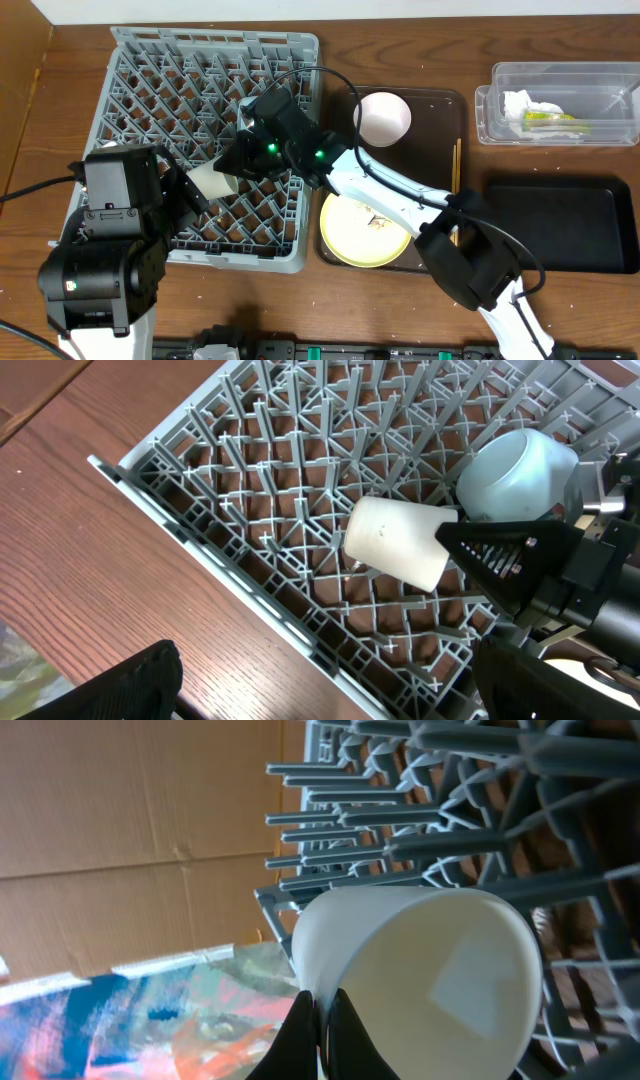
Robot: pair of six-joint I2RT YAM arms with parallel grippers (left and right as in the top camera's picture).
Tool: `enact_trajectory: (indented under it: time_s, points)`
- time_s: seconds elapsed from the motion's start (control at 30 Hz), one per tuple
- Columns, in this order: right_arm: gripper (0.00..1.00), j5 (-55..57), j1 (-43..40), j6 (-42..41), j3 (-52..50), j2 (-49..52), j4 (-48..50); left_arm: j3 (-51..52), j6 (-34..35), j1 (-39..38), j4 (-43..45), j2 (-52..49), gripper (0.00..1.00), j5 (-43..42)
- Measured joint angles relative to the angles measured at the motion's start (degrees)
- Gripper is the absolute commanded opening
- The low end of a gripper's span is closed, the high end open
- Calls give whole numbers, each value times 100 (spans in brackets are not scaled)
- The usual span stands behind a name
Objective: Sort waste into correct bins and load items into the dishwasher
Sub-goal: 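Carry the white cup left and set it in the dish rack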
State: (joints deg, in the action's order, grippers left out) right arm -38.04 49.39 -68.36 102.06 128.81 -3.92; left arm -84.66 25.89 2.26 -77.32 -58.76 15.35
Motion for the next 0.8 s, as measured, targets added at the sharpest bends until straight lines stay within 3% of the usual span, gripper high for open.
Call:
enact_trajectory:
  time_s: [0.4,0.6,0.8]
  points:
    - [1,-15,-94,-46,0,0,-13,0,0,0,0,0,94,0]
    - [21,52,-319,205,-13,2,-232,0,0,0,0,0,94,-2]
    - [22,90,-511,490,-15,4,-354,0,0,0,0,0,94,-2]
